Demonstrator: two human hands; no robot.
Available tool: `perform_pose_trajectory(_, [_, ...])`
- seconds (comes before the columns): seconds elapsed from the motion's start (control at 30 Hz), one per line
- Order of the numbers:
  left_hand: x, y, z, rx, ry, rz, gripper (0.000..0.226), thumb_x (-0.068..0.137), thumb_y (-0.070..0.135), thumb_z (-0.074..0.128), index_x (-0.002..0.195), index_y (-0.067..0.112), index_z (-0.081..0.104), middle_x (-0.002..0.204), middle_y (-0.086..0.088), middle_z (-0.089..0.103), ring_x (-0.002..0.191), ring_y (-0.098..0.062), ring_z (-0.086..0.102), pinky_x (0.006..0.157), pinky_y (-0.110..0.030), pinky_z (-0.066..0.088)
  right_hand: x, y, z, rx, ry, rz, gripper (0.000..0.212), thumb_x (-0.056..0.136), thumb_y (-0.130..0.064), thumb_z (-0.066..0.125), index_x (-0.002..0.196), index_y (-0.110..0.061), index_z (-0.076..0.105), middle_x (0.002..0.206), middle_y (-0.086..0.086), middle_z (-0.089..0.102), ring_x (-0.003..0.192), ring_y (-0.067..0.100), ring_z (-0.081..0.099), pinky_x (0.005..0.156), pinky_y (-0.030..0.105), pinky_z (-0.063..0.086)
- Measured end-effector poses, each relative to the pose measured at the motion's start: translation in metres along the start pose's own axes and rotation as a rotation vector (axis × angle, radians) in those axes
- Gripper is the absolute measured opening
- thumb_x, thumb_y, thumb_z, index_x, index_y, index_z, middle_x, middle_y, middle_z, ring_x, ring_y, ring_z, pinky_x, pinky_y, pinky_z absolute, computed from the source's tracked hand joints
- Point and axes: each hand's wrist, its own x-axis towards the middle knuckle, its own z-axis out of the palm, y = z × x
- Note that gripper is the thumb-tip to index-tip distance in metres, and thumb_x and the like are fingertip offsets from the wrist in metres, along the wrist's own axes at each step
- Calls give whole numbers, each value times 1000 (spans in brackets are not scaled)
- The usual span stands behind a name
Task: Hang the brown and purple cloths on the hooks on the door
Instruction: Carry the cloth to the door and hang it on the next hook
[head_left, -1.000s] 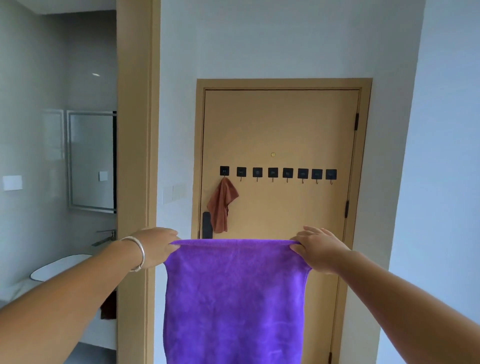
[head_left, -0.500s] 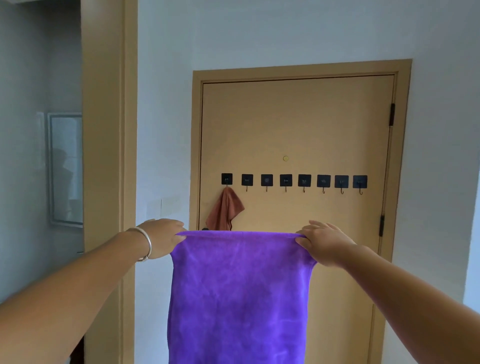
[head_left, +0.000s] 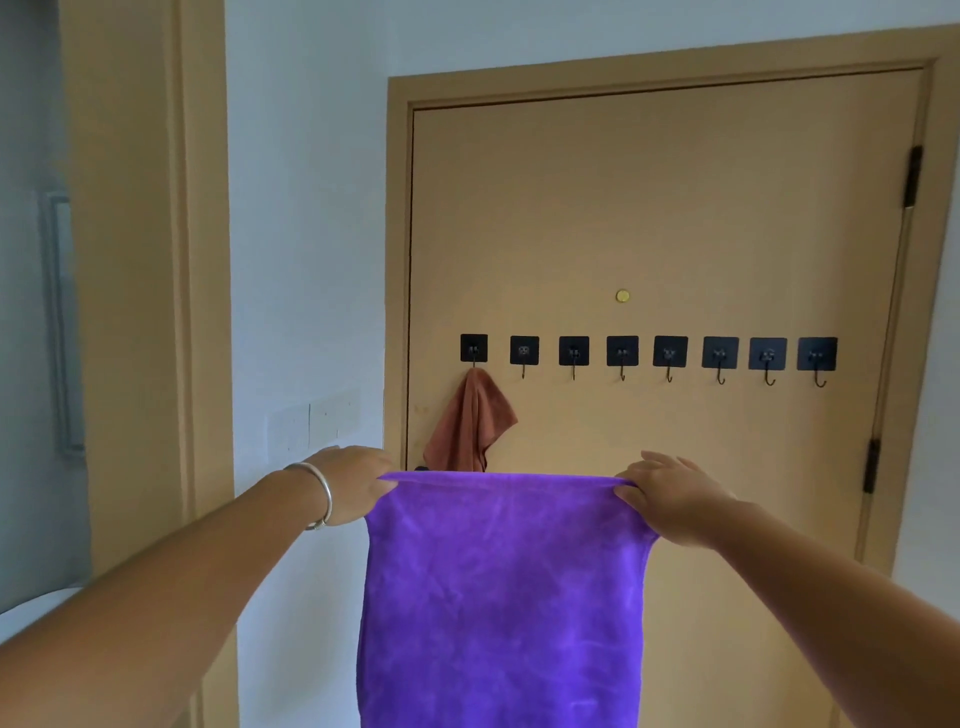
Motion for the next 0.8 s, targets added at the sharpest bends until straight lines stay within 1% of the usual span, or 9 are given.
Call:
perform_pose_trajectory(0.27, [111,-39,8,-17,80,50,39,99,38,33,126,18,54,128,-2,57,117,-22,53,101,-36,42,97,0,8,-12,44,79,47,102,-48,20,135,-33,51,144,-12,47,145,15,18,118,40,16])
perform_pose_trajectory(0.33, [130,-42,13,-12,106,56,36,100,39,33,121,20,56,122,-1,60,110,-21,57,94,-34,45,114,2,14,-16,43,95,47,102,-48,21,134,-33,51,143,-12,48,145,15,19,117,40,16])
perform_pose_trajectory(0.43, [157,-45,20,-21,141,69,28,100,38,34,106,24,57,107,2,63,93,-17,59,82,-30,48,136,6,22,-27,46,110,46,102,-47,21,130,-32,55,137,-10,53,142,15,25,115,39,21])
perform_pose_trajectory(0.47, [166,-45,22,-16,149,75,27,100,38,34,105,25,57,106,3,63,92,-17,59,82,-31,49,144,8,24,-33,54,114,46,102,-47,22,128,-32,57,133,-9,55,139,16,30,114,39,24])
perform_pose_trajectory(0.57, [192,-48,29,-28,176,87,30,100,39,34,112,26,57,109,4,64,95,-17,60,85,-32,50,166,12,30,-39,105,130,44,102,-45,24,122,-31,60,121,-6,59,128,17,41,106,37,32])
perform_pose_trajectory(0.63, [208,-47,32,-40,183,71,33,100,41,34,117,24,57,113,2,64,97,-17,60,84,-29,47,179,15,33,-48,128,142,44,102,-44,24,121,-30,61,115,-5,59,121,17,45,102,35,35])
perform_pose_trajectory(0.7, [224,-45,35,-50,179,51,36,100,42,33,120,22,56,116,2,63,97,-16,59,84,-29,44,194,20,36,-52,140,151,43,102,-44,24,120,-29,60,114,-4,59,118,17,46,99,35,37])
perform_pose_trajectory(0.73, [232,-44,37,-53,178,46,35,100,41,33,118,23,57,114,3,64,97,-16,59,85,-30,46,202,23,37,-51,142,155,43,102,-44,24,120,-29,60,115,-4,59,118,17,46,99,35,37])
perform_pose_trajectory(0.8, [248,-43,40,-56,183,40,29,100,40,33,106,26,58,103,5,65,91,-14,61,83,-31,50,219,31,38,-48,144,165,44,102,-44,23,122,-28,60,118,-3,59,120,18,45,99,36,37])
